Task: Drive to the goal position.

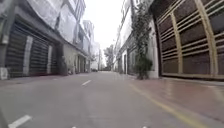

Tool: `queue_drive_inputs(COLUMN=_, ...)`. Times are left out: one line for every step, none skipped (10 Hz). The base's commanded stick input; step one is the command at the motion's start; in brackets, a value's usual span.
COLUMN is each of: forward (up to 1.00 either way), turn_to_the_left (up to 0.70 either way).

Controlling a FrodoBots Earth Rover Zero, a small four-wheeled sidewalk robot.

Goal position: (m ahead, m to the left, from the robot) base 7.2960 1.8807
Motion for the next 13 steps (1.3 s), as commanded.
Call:
queue_drive_inputs(forward=0.85, turn_to_the_left=0.0)
queue_drive_inputs(forward=0.85, turn_to_the_left=0.0)
queue_drive_inputs(forward=0.85, turn_to_the_left=0.0)
queue_drive_inputs(forward=0.85, turn_to_the_left=0.0)
queue_drive_inputs(forward=0.85, turn_to_the_left=0.0)
queue_drive_inputs(forward=0.85, turn_to_the_left=0.0)
queue_drive_inputs(forward=0.85, turn_to_the_left=0.0)
queue_drive_inputs(forward=0.85, turn_to_the_left=0.0)
queue_drive_inputs(forward=0.85, turn_to_the_left=0.0)
queue_drive_inputs(forward=0.85, turn_to_the_left=0.0)
queue_drive_inputs(forward=0.85, turn_to_the_left=0.0)
queue_drive_inputs(forward=0.85, turn_to_the_left=0.0)
queue_drive_inputs(forward=0.85, turn_to_the_left=0.0)
